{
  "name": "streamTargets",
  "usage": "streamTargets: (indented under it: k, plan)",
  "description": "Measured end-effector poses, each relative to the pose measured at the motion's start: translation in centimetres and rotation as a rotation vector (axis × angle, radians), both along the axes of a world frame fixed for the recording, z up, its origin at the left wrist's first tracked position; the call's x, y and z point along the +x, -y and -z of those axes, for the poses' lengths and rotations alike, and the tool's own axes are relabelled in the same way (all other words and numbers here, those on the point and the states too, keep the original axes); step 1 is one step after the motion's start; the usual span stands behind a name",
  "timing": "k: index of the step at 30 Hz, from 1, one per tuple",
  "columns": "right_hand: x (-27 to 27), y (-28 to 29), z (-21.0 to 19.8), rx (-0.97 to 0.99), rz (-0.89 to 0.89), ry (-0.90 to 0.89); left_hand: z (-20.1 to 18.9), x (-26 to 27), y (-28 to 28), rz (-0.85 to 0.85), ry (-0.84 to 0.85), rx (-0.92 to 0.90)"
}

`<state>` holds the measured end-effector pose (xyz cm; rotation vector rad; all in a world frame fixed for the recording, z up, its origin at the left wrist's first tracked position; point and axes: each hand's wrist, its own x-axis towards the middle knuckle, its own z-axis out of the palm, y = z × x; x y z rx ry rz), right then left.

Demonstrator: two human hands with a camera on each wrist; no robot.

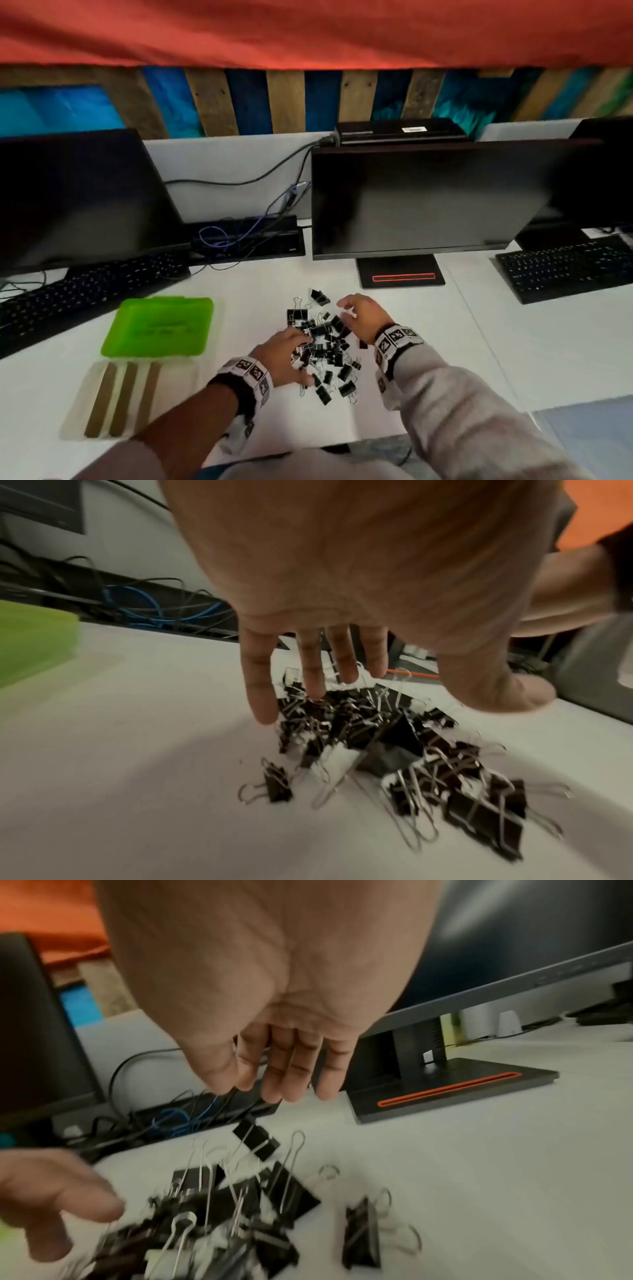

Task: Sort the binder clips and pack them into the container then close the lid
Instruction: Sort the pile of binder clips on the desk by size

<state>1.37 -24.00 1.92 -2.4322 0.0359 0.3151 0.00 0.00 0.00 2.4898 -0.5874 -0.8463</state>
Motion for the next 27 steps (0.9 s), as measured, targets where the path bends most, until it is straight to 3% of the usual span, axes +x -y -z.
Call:
streamTargets:
  k: [3,6,13,20,25,27]
  plan:
    - [-0.9,-0.4,2.1,-0.175,-0.123,-0.114,0.6,-0.7,0.8,0.092,-0.020,0.060]
    - [-1.9,-0.5,3.8,-0.214,-0.148,-0.205,1.8,-1.2,0.7,-0.007,0.012,-0.026]
    - [-1.5,-1.3,5.3,-0.119,-0.127,-0.127,2.2,-0.5,0.6,-0.172,0.027,-0.109]
    - [-0.6,-3.4,4.8,-0.006,-0.246,-0.060,2.4,0.3,0.9,-0.148,0.004,-0.143]
    - [-1.5,-4.3,6.1,-0.248,-0.398,-0.172,3.4,0.6,0.6,-0.153,0.029,-0.114]
    - [-1.5,-4.3,6.4,-0.191,-0.372,-0.126,3.5,0.9,0.4,-0.188,0.039,-0.094]
